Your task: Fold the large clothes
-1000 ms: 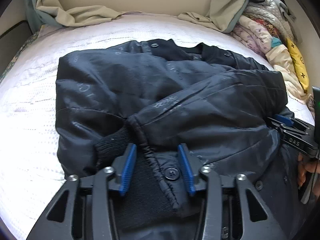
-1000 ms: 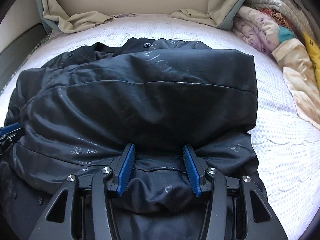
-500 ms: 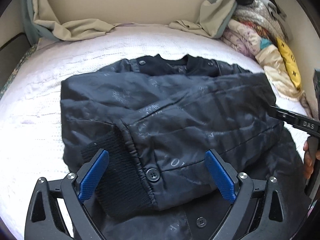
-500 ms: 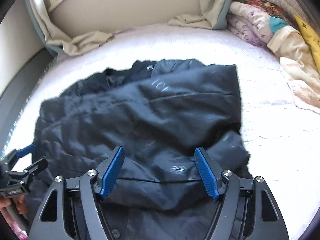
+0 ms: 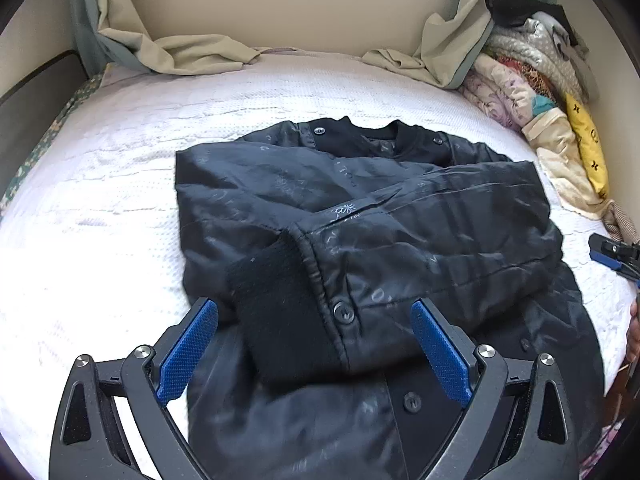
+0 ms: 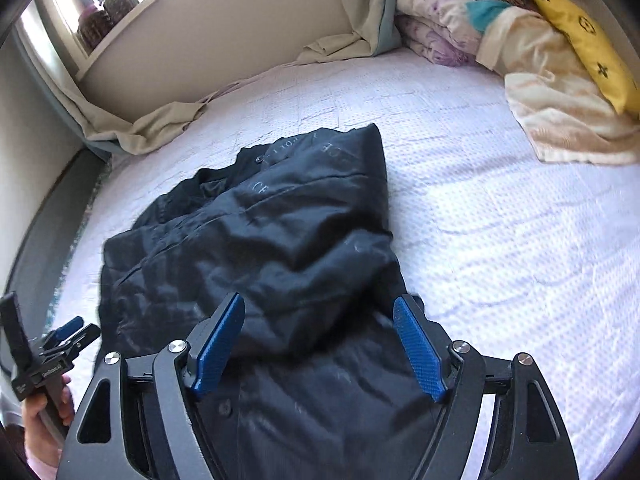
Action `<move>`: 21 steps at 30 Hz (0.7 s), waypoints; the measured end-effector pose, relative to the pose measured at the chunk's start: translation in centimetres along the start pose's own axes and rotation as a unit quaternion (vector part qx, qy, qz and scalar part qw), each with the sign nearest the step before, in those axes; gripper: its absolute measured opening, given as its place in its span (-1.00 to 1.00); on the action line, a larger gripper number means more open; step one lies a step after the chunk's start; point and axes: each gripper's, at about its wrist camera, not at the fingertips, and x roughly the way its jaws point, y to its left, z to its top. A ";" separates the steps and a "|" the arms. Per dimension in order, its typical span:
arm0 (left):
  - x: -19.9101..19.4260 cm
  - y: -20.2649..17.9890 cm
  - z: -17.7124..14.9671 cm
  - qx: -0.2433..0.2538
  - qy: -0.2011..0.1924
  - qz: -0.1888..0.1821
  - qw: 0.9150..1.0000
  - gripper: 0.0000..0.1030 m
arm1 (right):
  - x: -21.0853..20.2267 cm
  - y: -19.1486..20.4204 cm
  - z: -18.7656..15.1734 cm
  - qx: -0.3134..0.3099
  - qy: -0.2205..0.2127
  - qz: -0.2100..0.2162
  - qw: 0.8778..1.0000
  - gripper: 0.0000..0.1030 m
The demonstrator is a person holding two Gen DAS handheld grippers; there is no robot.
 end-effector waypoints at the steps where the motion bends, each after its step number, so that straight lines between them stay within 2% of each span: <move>1: -0.6 0.2 -0.2 -0.004 0.000 -0.005 1.000 0.92 | -0.7 -0.1 -0.3 0.002 -0.001 0.003 1.000 0.48; 6: -4.0 2.0 -0.7 -0.044 0.005 -0.063 0.997 0.92 | -4.6 0.0 -1.4 -0.007 -0.014 0.008 1.000 0.49; 9: -5.9 3.7 -1.6 -0.070 0.012 -0.084 0.994 0.92 | -6.0 0.3 -2.5 -0.014 0.014 0.031 0.999 0.49; 11: -6.7 4.6 -2.6 -0.078 0.030 -0.089 0.993 0.92 | -7.0 -0.2 -4.1 -0.019 0.038 0.043 0.998 0.49; 15: -7.9 6.9 -6.4 -0.093 0.065 -0.105 0.988 0.92 | -7.8 -3.3 -7.7 0.024 0.070 0.076 0.994 0.49; 17: -7.9 8.3 -9.1 -0.121 0.088 -0.124 0.981 0.92 | -7.5 -5.2 -9.7 0.048 0.088 0.082 0.992 0.49; 21: -6.8 9.9 -13.4 -0.169 0.139 -0.152 0.964 0.88 | -6.4 -8.4 -12.8 0.093 0.123 0.070 0.986 0.49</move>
